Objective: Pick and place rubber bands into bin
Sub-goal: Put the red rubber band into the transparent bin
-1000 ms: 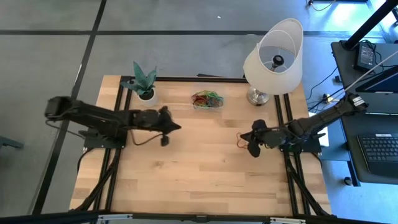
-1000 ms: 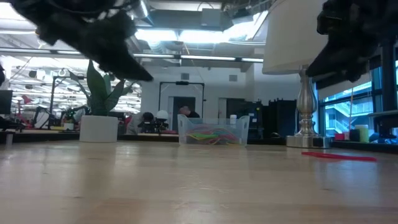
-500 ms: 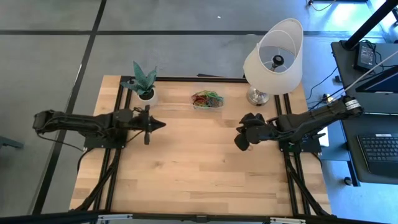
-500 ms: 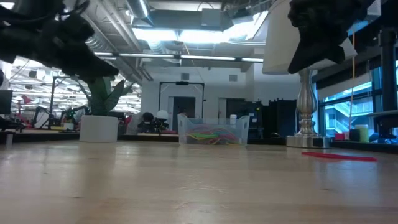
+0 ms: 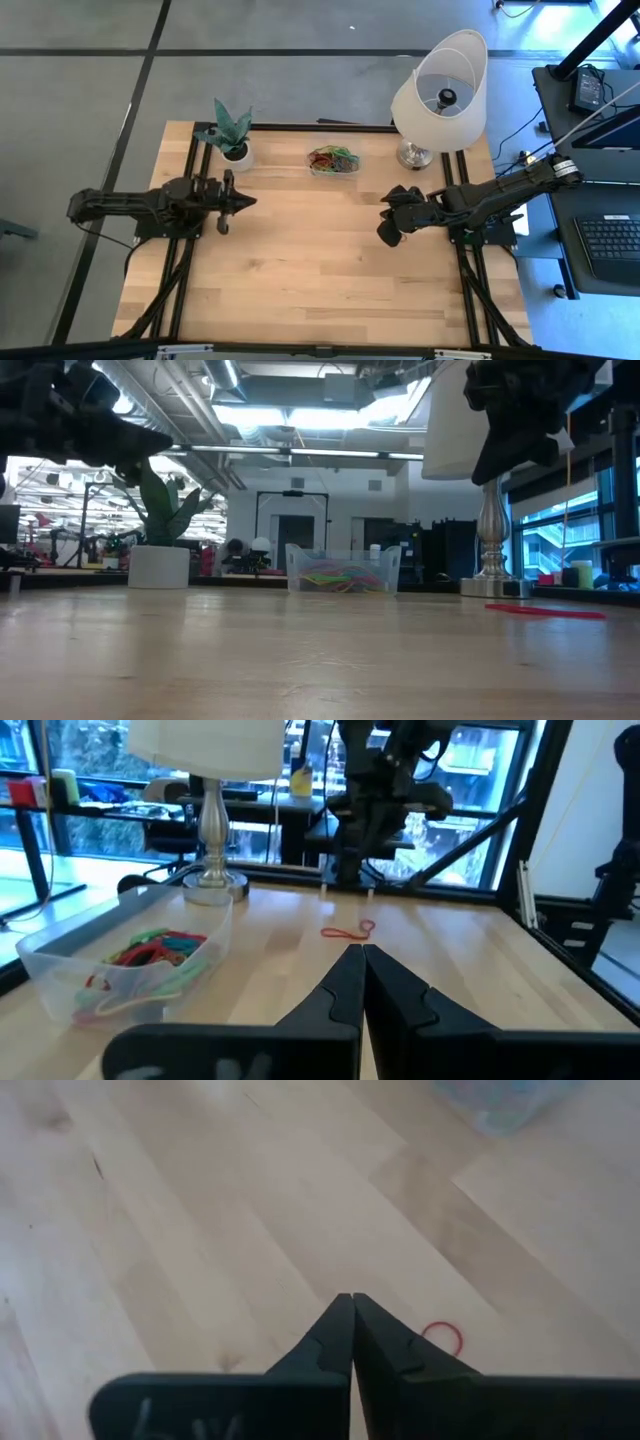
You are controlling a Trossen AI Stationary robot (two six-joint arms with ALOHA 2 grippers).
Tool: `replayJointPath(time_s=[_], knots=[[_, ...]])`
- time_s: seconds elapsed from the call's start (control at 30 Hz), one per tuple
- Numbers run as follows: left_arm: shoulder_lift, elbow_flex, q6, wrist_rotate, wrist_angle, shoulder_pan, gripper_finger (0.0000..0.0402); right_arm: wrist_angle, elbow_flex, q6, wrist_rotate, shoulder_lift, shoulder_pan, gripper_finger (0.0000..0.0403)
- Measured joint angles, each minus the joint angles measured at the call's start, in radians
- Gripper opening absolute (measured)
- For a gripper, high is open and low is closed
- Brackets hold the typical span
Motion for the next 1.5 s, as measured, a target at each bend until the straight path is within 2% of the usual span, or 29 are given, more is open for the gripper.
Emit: replayJointPath(time_s=[0.37,0.7,1.13,1.27,1.5], knots=[[-0.137,0.000,0.000,0.004,-0.062,0.000,0.0001,-0.008,0.000,-0.004,0.000,0.000,0.000,0.0009],[-0.136,0.000,0.000,-0.004,-0.133,0.000,0.0002,-0.006,0.000,-0.010,0.000,0.000,0.000,0.0010],[-0.133,0.000,0.000,-0.004,-0.133,0.000,0.0002,-0.016,0.000,-0.056,0.001,0.028,-0.032,0.0013],[-0.133,0.000,0.000,-0.004,-0.134,0.000,0.0002,-0.045,0.000,-0.035,-0.049,0.072,-0.061,0.0043],[-0.133,0.000,0.000,-0.004,-0.134,0.000,0.0004,-0.133,0.000,0.021,-0.125,0.197,-0.101,0.0128]])
